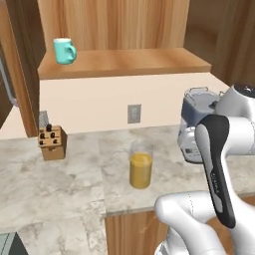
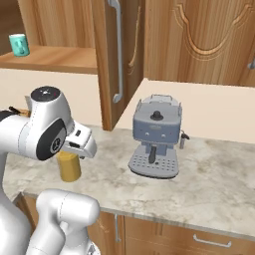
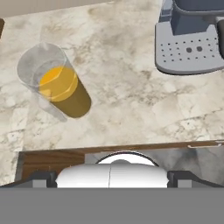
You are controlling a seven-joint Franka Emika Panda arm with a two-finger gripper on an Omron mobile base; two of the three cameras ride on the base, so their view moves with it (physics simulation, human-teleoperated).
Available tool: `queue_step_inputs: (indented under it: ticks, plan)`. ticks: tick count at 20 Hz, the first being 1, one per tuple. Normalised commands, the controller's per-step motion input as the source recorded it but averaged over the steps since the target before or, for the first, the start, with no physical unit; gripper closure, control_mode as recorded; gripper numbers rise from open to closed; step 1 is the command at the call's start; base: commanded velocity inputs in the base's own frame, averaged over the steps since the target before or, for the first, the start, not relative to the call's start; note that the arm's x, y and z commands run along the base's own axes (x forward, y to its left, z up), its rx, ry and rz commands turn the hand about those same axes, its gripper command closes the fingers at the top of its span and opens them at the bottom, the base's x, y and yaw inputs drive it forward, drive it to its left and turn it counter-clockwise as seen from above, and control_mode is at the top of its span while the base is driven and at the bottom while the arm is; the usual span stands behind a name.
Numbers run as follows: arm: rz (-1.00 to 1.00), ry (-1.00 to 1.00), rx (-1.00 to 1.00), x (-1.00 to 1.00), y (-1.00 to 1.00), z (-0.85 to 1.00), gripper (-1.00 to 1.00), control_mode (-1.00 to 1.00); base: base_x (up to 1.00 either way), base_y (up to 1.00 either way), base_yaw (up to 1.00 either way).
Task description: There is a tray on the dining counter. Grab the cup, mug, and pitcher and place them on the tray. The pitcher may be placed next to the tray if it cannot fit the tray.
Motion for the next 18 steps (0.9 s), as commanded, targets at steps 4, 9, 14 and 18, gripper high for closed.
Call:
queue_step_inputs:
  ticks: [4, 9, 14, 18]
  plan:
    - [0.0, 0.0, 0.0, 0.0, 0.0, 0.0, -1.0, 1.0, 0.31, 0.54, -0.09]
    - [0.0, 0.0, 0.0, 0.0, 0.0, 0.0, -1.0, 1.0, 0.0, 0.65, -0.04]
    - [0.0, 0.0, 0.0, 0.0, 0.0, 0.0, -1.0, 1.0, 0.0, 0.3, -0.01]
    - [0.0, 0.0, 0.0, 0.0, 0.0, 0.0, -1.0, 1.0, 0.0, 0.0, 0.0]
